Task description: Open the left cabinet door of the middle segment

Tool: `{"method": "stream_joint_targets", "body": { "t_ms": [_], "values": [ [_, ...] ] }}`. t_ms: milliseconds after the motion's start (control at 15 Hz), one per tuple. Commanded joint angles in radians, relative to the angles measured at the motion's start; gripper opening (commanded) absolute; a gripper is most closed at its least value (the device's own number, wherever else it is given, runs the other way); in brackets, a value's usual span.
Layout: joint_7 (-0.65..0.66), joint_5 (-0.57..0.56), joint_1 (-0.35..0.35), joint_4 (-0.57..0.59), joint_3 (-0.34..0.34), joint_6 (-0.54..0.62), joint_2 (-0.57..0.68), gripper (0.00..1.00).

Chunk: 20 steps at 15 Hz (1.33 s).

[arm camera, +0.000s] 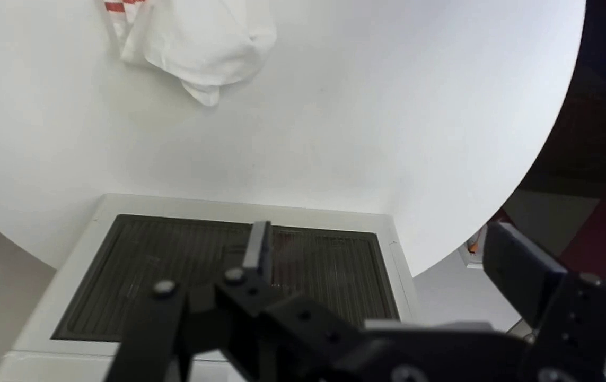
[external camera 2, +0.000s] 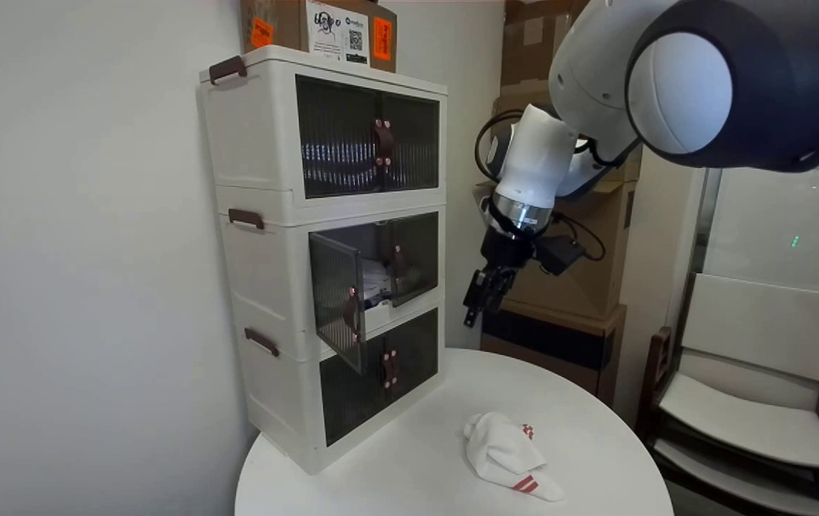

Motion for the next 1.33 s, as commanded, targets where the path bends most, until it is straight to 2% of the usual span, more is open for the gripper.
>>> {"method": "stream_joint_targets", "body": {
  "t_ms": [0,67,133,200,333,400,667,867,1200,1267],
  "values": [
    [-0.002,0.000,0.000,0.000,-0.002,0.000,-0.001,1.00],
    [-0.042,0.014,-0.031,-0.025,0.029,0.031,-0.001,1.00],
    [-0.085,0.002,-0.080,-0.086,0.117,0.003,0.056,1.00],
    [-0.127,0.007,-0.125,-0.101,0.170,0.003,0.080,1.00],
    [-0.238,0.070,-0.211,-0.118,0.229,0.024,0.096,1.00],
    [-0.315,0.140,-0.130,-0.195,0.127,0.012,0.112,1.00],
    [-0.510,0.296,-0.131,-0.346,0.047,0.011,0.175,1.00],
    [-0.575,0.386,-0.131,-0.435,0.024,0.011,0.227,1.00],
    [-0.574,0.503,-0.122,-0.541,0.051,0.011,0.335,1.00],
    [-0.554,0.458,-0.119,-0.488,0.035,0.002,0.275,1.00]
  ]
}}
